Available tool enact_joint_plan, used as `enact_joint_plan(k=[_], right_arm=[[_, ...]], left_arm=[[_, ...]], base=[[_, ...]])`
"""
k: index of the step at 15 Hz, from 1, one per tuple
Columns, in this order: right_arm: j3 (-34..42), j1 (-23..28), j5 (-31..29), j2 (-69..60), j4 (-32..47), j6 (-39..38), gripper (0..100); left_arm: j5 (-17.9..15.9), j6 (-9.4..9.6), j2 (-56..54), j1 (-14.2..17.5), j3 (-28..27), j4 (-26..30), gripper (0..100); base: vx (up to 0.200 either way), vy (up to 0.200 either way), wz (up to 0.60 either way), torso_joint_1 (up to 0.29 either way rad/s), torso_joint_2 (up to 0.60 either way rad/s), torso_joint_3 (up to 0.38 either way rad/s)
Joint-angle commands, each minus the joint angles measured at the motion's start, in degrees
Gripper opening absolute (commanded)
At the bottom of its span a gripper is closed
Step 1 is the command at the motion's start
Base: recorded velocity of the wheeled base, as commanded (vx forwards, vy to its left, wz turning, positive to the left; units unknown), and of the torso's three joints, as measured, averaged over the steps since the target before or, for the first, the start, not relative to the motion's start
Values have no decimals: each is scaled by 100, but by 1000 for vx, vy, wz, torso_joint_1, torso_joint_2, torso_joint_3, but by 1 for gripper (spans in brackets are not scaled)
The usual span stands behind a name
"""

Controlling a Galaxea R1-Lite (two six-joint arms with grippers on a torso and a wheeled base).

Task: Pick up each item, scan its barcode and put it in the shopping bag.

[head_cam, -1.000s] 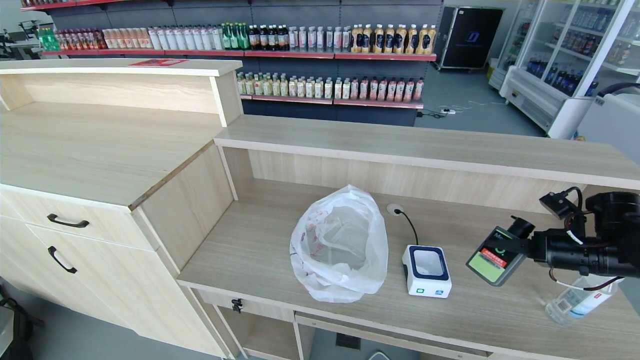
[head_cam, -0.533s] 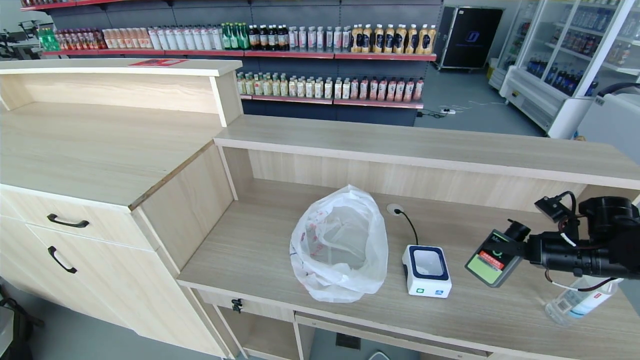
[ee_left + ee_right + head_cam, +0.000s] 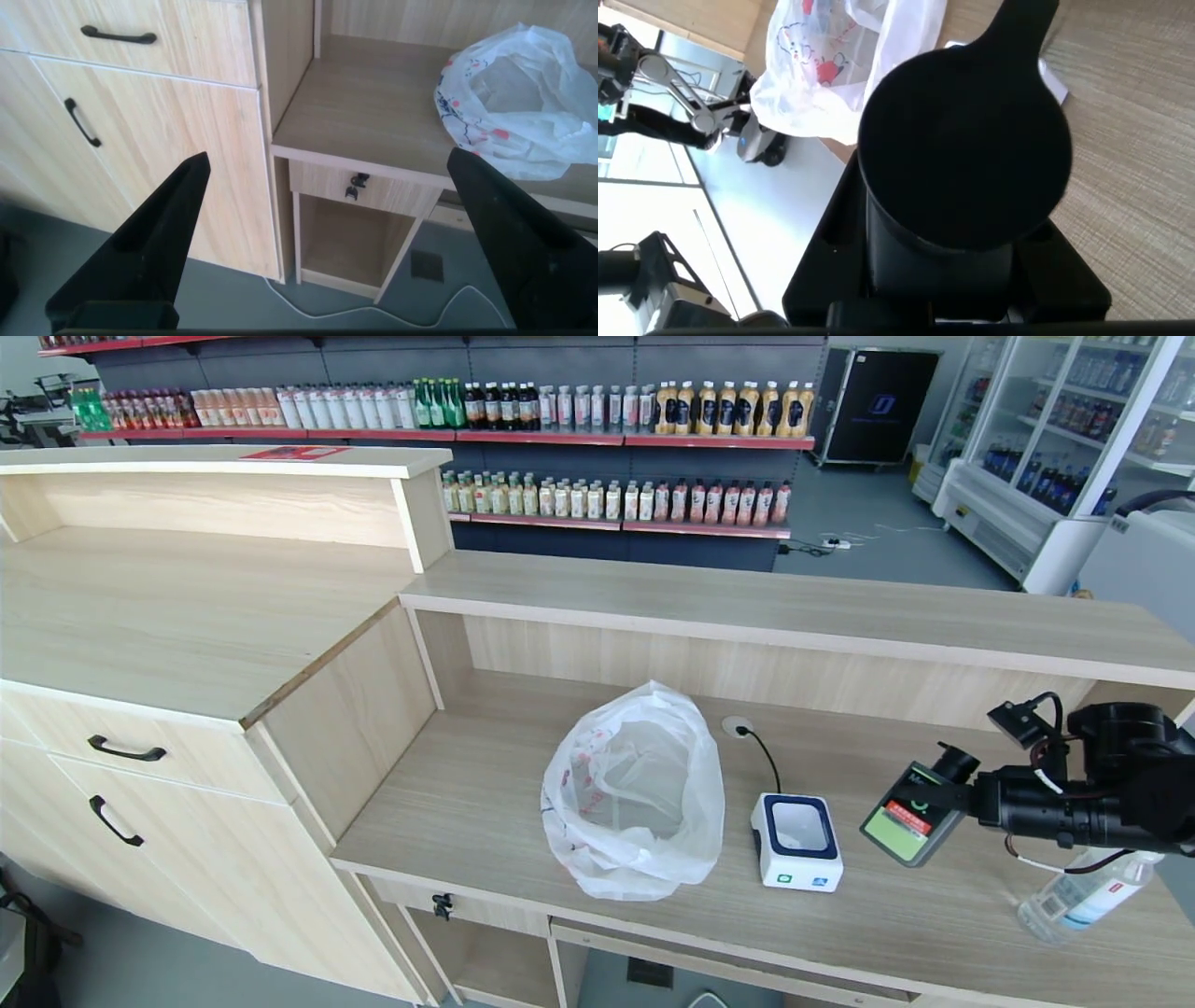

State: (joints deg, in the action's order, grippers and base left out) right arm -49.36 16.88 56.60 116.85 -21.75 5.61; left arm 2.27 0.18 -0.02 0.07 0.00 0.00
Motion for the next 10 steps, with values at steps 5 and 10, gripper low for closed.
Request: enact_joint_plan(k=[5, 10], right_arm=[[-258, -221, 0, 216, -58, -7, 0], [-302, -229, -9, 374, -269, -7, 0]], left_arm=[[2, -1, 2, 1, 0, 0, 100], [2, -1, 2, 1, 0, 0, 100]], base=[[0, 0, 0, 0, 0, 0], [0, 0, 0, 0, 0, 0]])
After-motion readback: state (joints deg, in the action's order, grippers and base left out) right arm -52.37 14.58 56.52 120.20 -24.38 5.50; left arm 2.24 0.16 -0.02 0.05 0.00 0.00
